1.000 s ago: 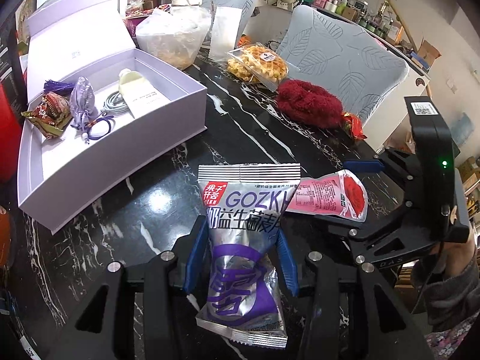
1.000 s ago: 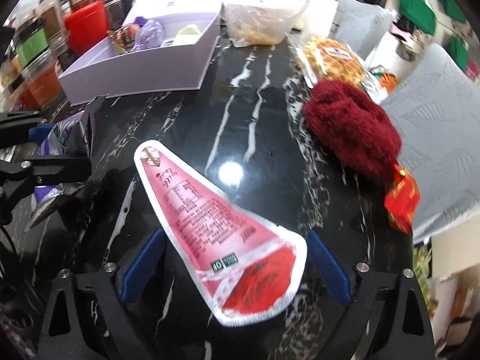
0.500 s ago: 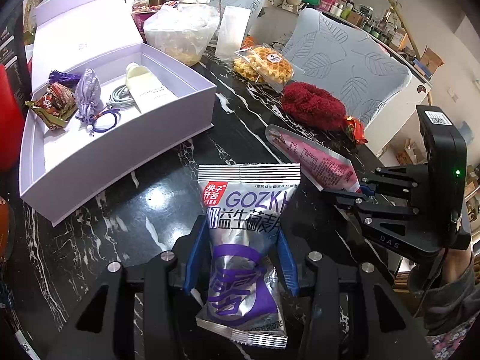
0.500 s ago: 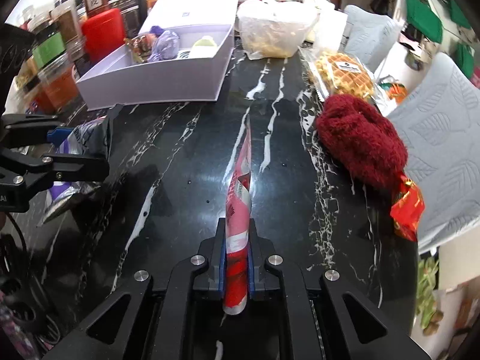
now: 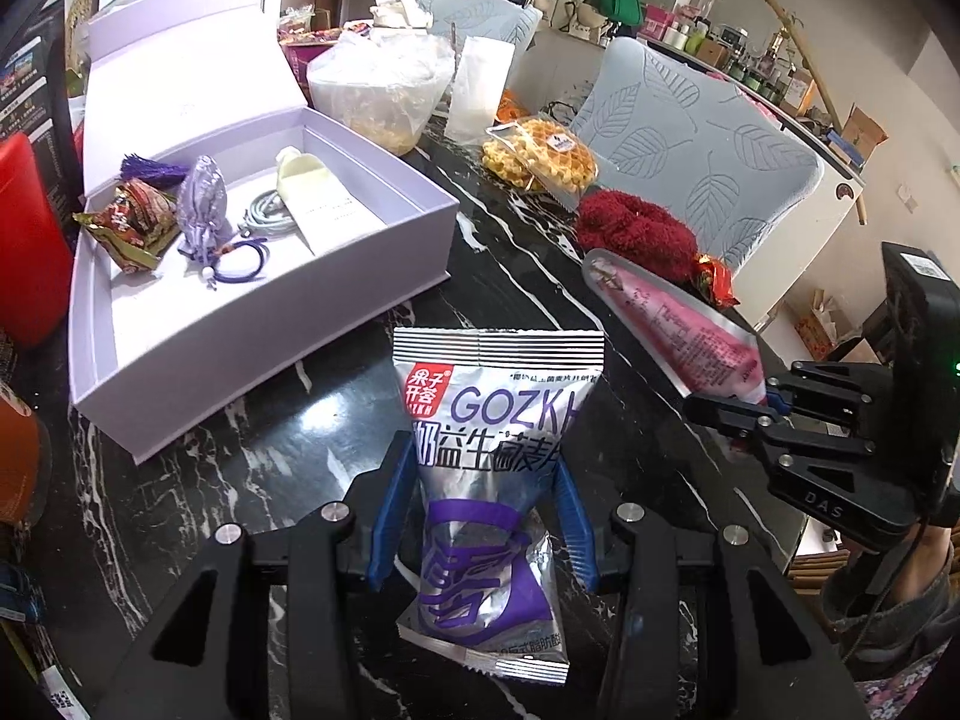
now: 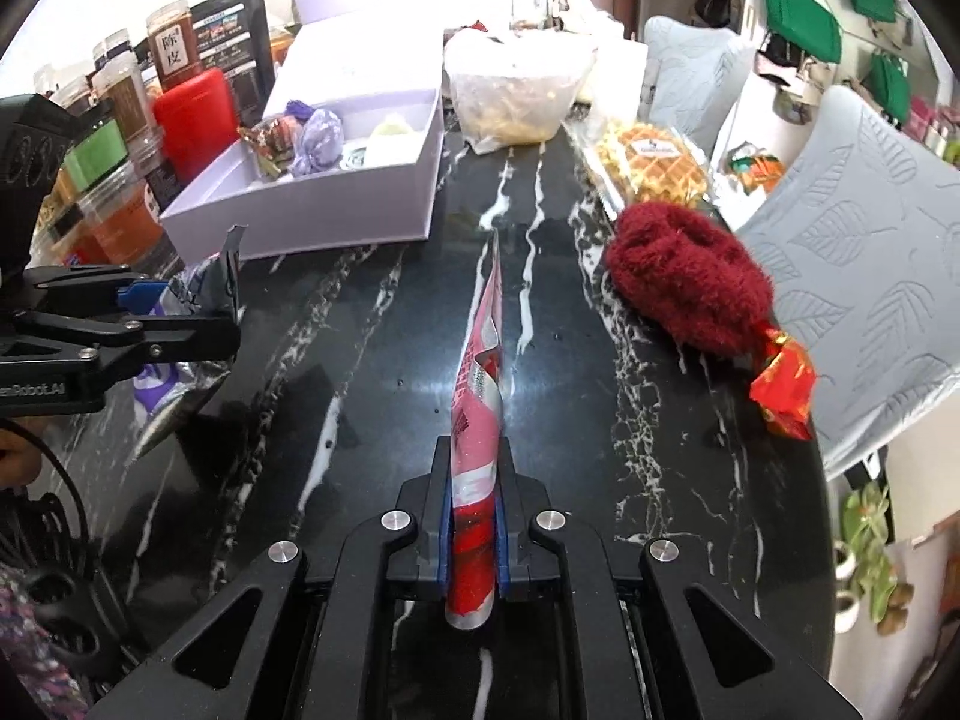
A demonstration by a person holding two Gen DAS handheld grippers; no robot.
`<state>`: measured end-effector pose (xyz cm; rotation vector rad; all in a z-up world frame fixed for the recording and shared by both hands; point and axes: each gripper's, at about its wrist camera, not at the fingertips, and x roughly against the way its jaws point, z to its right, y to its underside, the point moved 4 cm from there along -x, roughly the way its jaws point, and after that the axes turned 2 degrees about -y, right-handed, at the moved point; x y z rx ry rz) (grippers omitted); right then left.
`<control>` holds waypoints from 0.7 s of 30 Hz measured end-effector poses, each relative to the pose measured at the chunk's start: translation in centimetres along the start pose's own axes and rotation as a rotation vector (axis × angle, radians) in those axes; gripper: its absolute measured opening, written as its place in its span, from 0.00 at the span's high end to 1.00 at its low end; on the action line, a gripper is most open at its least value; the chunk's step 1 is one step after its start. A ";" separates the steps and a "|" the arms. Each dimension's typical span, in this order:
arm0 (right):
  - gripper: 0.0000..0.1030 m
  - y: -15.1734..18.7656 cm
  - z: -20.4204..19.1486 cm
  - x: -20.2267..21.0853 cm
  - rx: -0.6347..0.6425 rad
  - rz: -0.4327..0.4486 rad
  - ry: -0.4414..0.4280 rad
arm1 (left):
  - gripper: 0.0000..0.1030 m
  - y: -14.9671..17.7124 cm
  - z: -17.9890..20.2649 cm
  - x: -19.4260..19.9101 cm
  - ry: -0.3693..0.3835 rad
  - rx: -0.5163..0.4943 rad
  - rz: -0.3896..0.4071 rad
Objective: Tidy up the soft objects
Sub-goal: 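Carry the GOZKI snack bag and pink rose pouch over the lavender box with both tools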
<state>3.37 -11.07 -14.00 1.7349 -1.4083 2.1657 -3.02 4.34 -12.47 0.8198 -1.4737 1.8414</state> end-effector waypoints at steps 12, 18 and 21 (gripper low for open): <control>0.90 -1.9 -3.5 1.5 0.042 0.066 -0.029 | 0.57 0.4 -1.1 3.4 -0.032 0.013 0.080; 0.90 -2.5 -4.8 1.9 0.051 0.089 -0.046 | 0.59 0.4 -1.7 4.9 -0.047 0.021 0.123; 0.90 -2.7 -5.3 2.1 0.047 0.100 -0.064 | 0.60 0.5 -2.0 5.4 -0.058 0.024 0.145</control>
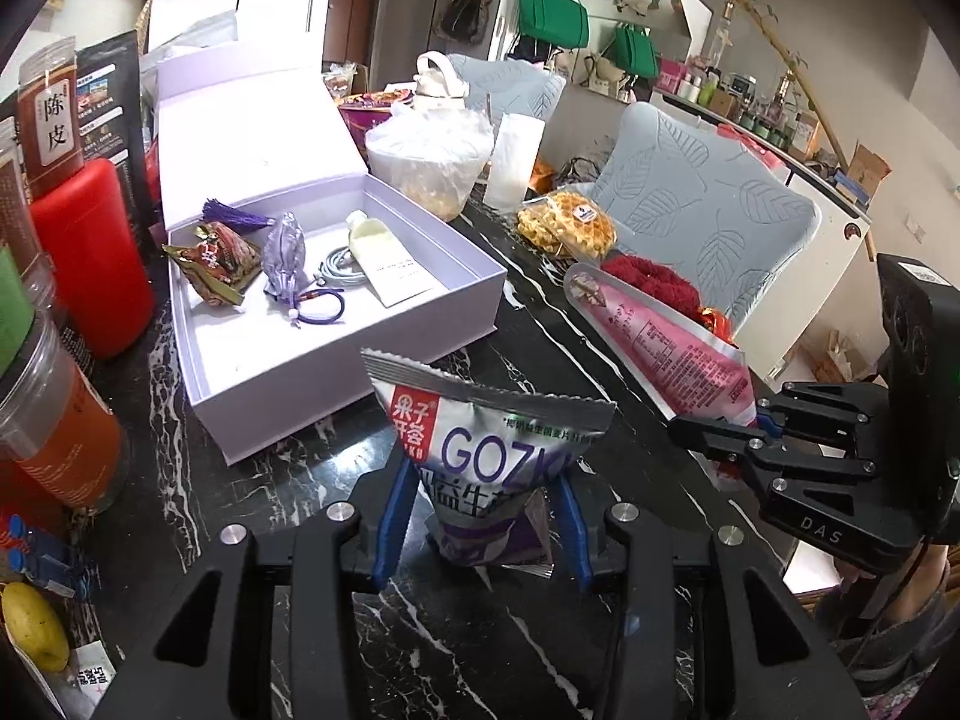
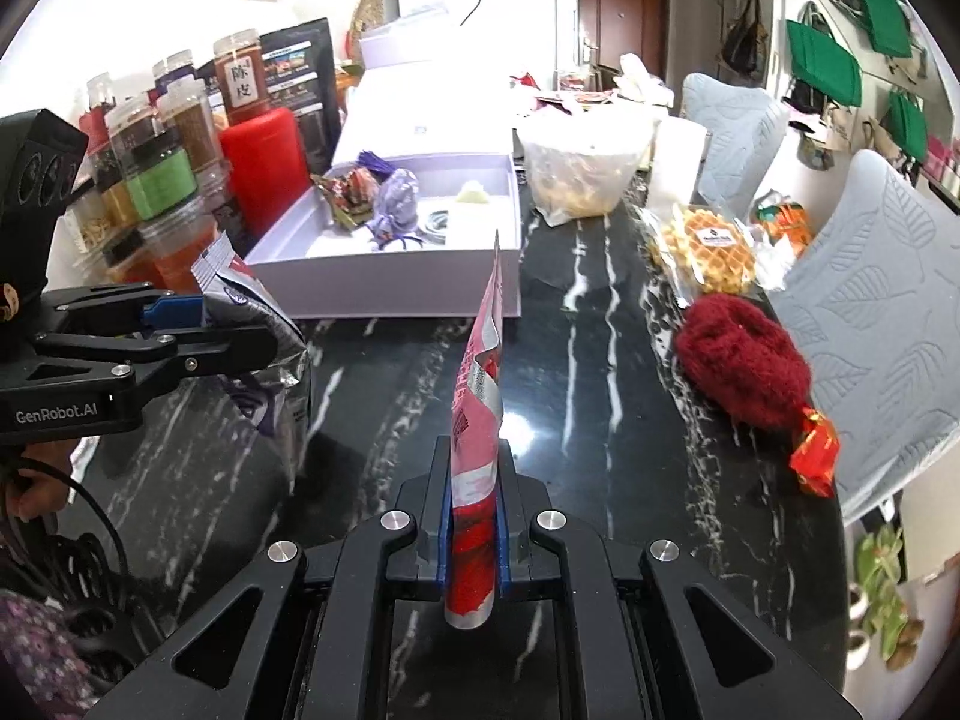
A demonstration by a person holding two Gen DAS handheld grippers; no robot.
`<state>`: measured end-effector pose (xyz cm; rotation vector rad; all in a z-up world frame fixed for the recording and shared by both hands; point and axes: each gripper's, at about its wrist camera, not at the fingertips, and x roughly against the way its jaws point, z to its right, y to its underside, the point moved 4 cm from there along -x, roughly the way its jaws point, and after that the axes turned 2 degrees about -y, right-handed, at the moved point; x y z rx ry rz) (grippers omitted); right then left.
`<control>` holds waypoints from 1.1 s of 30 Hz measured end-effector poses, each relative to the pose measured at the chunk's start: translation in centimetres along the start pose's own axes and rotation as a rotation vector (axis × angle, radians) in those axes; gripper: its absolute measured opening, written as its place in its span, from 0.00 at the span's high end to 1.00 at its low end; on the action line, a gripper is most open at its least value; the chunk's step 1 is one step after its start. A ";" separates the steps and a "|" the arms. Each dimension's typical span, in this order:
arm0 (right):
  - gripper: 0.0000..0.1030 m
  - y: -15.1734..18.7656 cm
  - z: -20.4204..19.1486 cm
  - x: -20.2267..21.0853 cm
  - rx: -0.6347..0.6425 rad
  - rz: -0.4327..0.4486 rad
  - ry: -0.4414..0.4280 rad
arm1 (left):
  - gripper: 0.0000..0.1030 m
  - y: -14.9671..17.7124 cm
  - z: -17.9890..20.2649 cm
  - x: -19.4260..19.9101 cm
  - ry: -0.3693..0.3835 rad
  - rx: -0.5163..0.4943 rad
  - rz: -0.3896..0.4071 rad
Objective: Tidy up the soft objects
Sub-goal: 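Carry the GOZKI snack bag and pink rose pouch over the lavender box with both tools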
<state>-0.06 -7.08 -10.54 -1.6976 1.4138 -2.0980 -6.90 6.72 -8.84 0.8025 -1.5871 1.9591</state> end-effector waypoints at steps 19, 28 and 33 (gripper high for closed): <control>0.90 -3.4 -1.6 -0.5 0.041 0.017 -0.011 | 0.62 -3.1 -1.6 2.2 0.006 0.010 0.098; 0.90 -7.5 -1.9 -0.4 0.065 0.074 -0.003 | 0.62 -7.0 -2.4 3.3 0.005 0.002 0.187; 0.89 -9.7 -1.8 -0.3 0.073 0.108 0.007 | 0.62 -9.1 -2.8 3.6 -0.019 -0.008 0.225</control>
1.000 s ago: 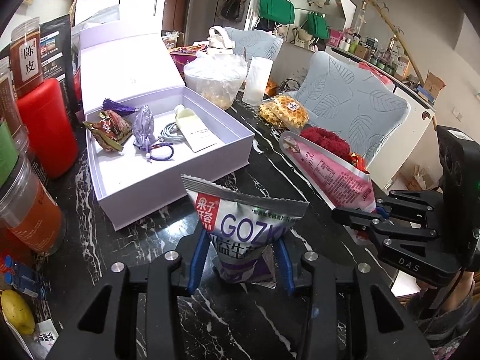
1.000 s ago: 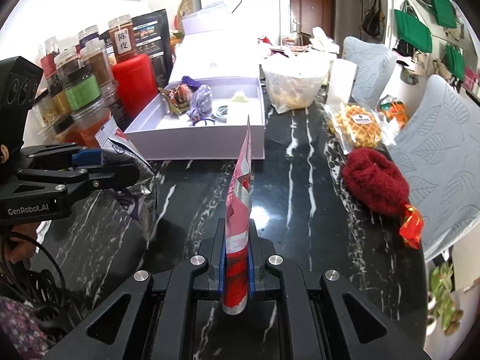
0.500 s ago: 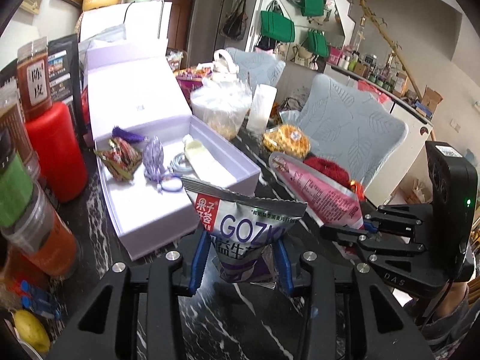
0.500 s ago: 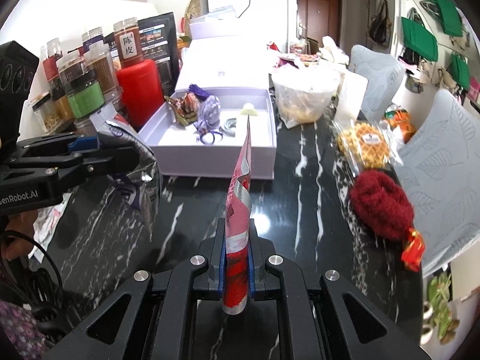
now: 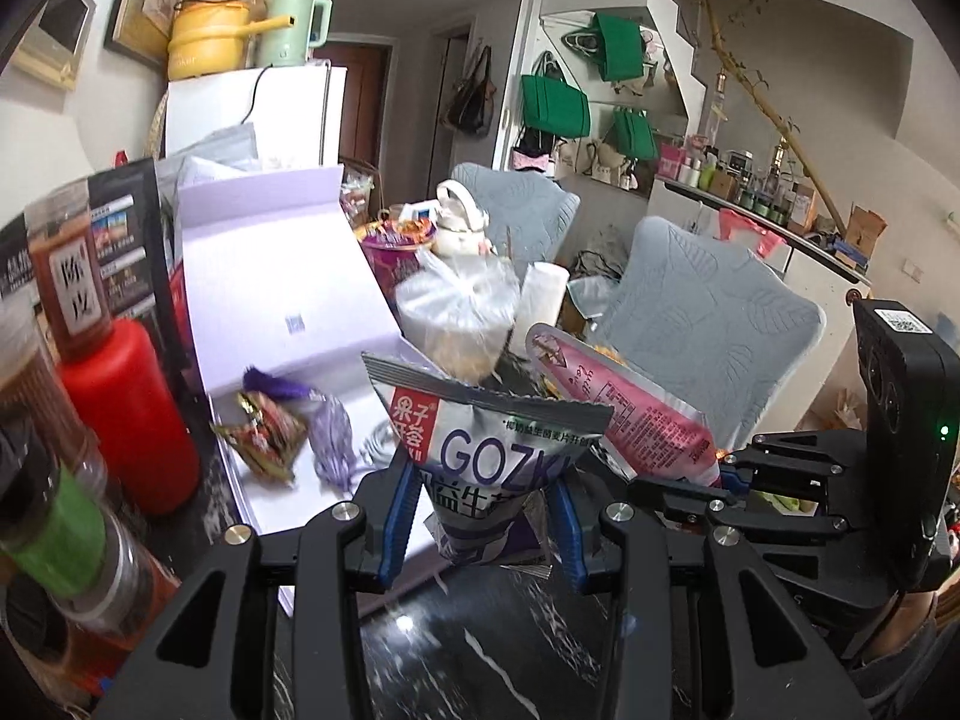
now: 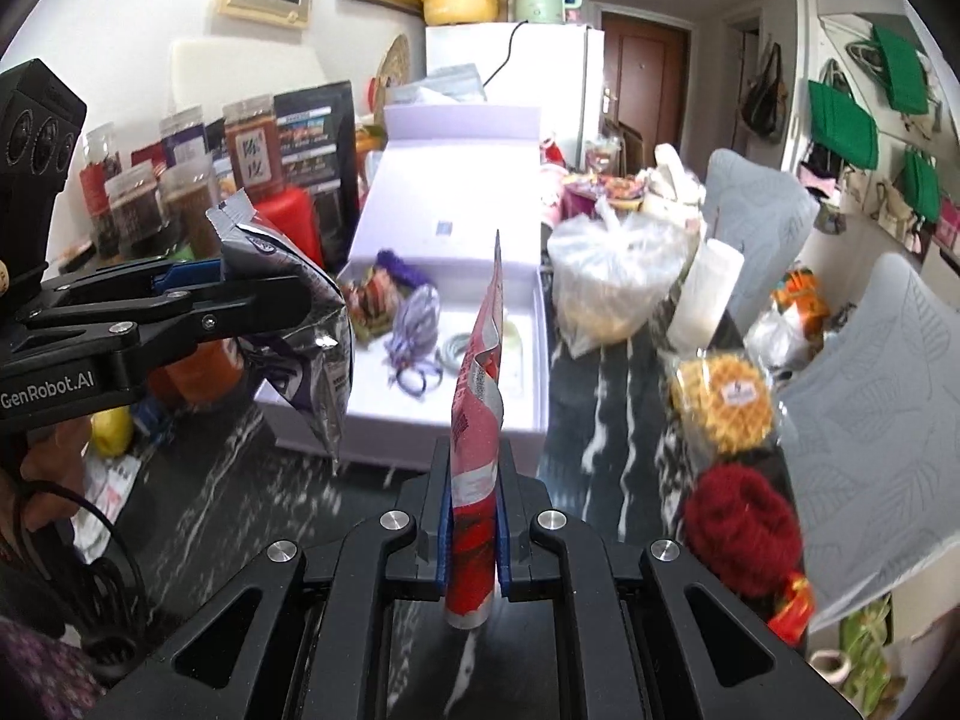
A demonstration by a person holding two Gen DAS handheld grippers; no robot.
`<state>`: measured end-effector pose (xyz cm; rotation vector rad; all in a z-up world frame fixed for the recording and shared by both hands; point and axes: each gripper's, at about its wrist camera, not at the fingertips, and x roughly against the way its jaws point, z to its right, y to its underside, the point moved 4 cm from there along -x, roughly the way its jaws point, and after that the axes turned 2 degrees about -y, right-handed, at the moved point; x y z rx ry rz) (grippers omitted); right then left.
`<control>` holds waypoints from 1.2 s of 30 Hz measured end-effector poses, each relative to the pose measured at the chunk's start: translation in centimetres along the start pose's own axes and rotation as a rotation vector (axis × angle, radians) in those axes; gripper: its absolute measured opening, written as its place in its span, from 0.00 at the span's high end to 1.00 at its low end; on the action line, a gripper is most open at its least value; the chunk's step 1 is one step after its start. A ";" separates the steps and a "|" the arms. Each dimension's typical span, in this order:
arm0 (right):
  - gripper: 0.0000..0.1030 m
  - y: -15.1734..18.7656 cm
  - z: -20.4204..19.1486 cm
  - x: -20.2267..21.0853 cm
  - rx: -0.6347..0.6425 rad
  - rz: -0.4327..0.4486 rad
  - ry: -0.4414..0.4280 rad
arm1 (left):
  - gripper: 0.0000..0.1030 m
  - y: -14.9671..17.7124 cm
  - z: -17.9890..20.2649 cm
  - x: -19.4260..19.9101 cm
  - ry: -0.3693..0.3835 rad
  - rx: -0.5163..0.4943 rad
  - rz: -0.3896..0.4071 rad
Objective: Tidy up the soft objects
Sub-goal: 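Carry the GOZKI snack bag and pink rose pouch over the lavender box with both tools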
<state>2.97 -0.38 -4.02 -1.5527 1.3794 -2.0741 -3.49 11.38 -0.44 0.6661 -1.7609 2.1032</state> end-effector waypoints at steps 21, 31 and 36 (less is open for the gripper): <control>0.89 -7.9 1.3 -5.5 0.033 0.055 -0.002 | 0.62 -6.7 -4.7 -3.0 -0.136 0.033 0.129; 0.89 -9.1 1.1 -10.2 0.021 0.022 -0.036 | 0.62 -6.8 -8.4 -6.7 -0.267 0.069 0.039; 0.88 -9.4 1.1 -11.9 0.025 0.011 -0.041 | 0.62 -6.1 -9.3 -8.0 -0.315 0.079 -0.001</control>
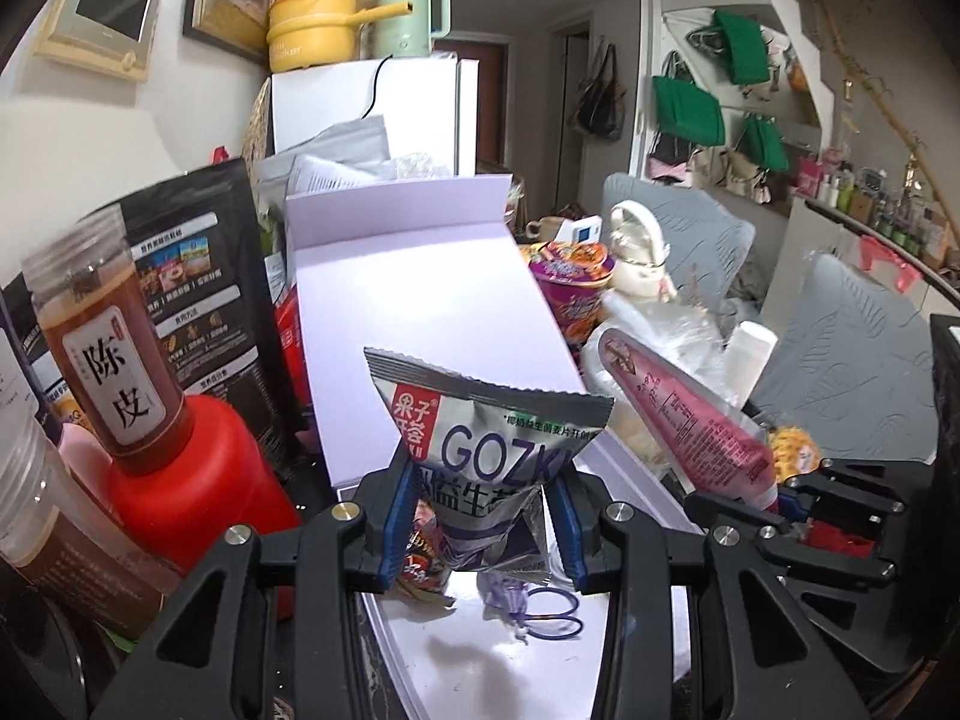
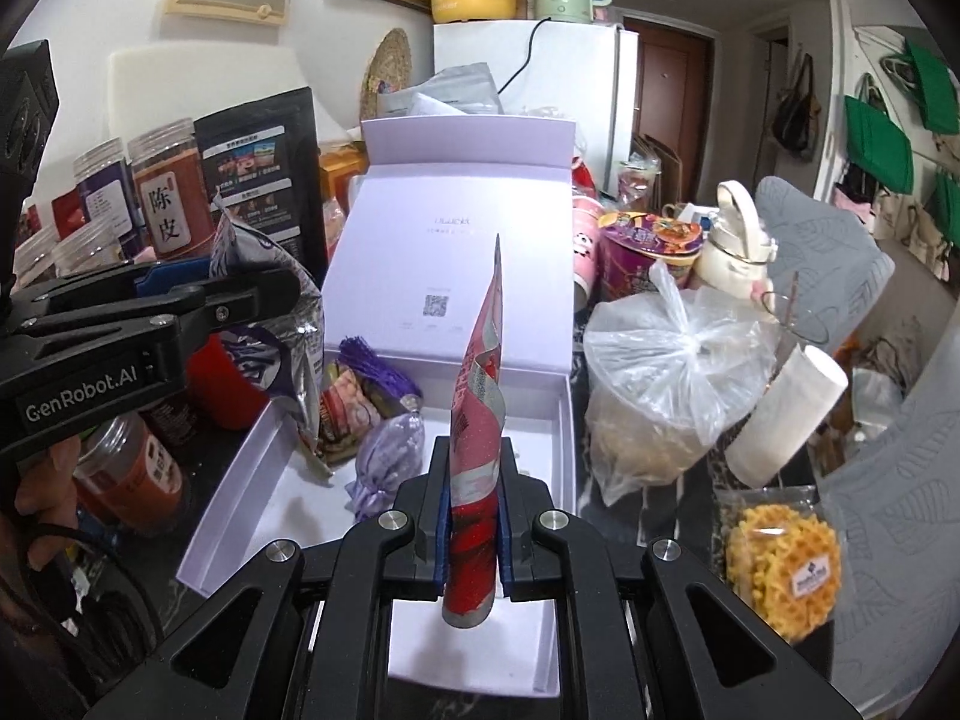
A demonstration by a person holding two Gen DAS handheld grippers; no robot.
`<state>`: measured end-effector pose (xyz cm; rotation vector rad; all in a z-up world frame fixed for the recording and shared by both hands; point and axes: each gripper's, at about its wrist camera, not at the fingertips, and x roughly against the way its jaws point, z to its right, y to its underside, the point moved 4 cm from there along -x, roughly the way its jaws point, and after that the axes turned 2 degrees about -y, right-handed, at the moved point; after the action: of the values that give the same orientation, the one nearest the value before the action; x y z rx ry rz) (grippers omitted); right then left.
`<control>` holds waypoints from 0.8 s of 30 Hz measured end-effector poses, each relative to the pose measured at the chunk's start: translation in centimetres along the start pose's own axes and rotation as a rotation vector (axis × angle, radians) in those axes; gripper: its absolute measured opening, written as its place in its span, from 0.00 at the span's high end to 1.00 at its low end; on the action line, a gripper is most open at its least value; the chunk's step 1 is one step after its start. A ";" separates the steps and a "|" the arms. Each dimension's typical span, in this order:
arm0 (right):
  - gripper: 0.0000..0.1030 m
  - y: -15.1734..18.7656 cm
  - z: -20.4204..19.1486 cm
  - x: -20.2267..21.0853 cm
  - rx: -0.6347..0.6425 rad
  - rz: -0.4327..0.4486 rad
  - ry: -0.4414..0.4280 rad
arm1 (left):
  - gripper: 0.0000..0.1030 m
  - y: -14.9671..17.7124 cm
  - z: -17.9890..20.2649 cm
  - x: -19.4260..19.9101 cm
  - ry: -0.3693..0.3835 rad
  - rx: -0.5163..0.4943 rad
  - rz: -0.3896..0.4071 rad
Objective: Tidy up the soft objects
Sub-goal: 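Carry the GOZKI snack bag and pink rose pouch over the lavender box with both tools, then lower both items into the box and open both tools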
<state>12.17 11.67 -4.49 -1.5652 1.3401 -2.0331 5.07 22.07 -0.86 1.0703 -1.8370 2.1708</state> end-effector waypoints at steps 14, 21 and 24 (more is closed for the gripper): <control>0.66 0.6 1.2 -2.2 -0.028 -0.046 0.021 | 0.61 1.2 -0.1 -3.4 -0.046 -0.007 -0.111; 0.60 0.7 1.9 -1.7 -0.054 -0.044 0.032 | 0.61 1.8 0.5 -4.6 -0.068 -0.029 -0.179; 0.60 0.7 2.0 -1.6 -0.052 -0.042 0.041 | 0.61 1.9 0.6 -4.7 -0.074 -0.033 -0.190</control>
<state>14.30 11.37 -6.01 -1.5949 1.3976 -2.0814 7.92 22.66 -5.09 1.2773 -1.7145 2.0122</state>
